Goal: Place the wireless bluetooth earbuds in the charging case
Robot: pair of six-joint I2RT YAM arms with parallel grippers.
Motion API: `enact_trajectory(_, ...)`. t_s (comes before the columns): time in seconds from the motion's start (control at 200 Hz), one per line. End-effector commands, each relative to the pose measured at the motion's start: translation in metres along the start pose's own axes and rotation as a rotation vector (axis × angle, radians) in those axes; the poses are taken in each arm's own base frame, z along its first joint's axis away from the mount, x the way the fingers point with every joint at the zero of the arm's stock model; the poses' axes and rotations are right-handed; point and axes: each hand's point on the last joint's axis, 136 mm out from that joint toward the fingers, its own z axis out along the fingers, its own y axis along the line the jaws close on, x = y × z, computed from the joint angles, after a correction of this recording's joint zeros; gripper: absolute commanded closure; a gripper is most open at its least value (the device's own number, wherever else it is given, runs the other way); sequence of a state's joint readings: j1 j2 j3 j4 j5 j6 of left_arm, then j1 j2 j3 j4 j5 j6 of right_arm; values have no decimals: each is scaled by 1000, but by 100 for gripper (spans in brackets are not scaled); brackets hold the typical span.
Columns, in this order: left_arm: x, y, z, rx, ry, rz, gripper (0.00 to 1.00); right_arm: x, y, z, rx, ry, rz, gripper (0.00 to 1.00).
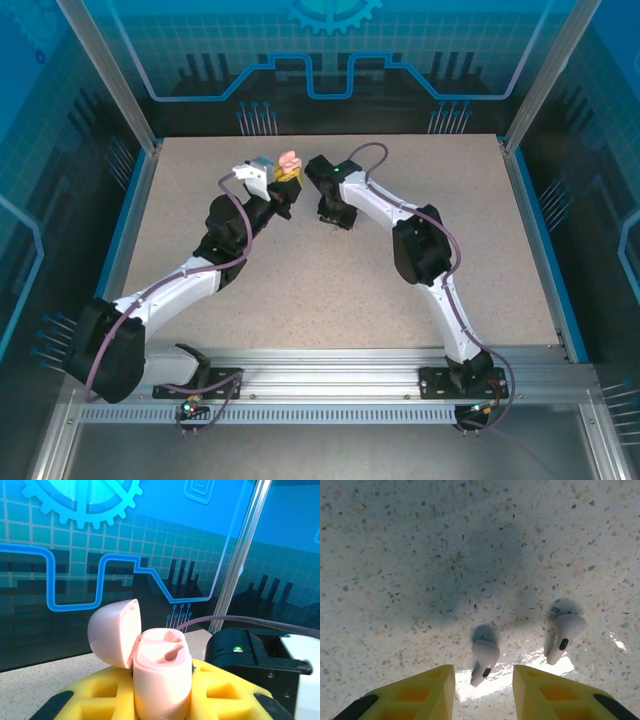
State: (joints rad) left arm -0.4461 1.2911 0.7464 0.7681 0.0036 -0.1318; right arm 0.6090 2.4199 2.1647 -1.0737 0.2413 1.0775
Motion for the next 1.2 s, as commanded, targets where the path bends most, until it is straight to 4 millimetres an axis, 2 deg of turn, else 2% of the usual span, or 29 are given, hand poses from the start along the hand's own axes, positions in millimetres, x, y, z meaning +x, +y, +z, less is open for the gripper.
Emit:
enact_trajectory(0.0,-19,-5,-7,8,-64,-4,100,7,-7,8,73,2,-1,64)
enact_trajectory(0.515,-16,-5,-6,11,-60,1,100,10,-1,21,75,29,-15,69)
enact_trajectory(0.82,-16,-5,-6,13,-59,0,100,14,1,25,68,42,-30,77)
enact_trajectory(1.081,-14,-6,-6,16,-53,-1,100,15,6,23,35,43,-64,83)
enact_trajectory(1.196,-15,-6,-5,17,-51,-1,100,13,11,14,10,24,-125,83)
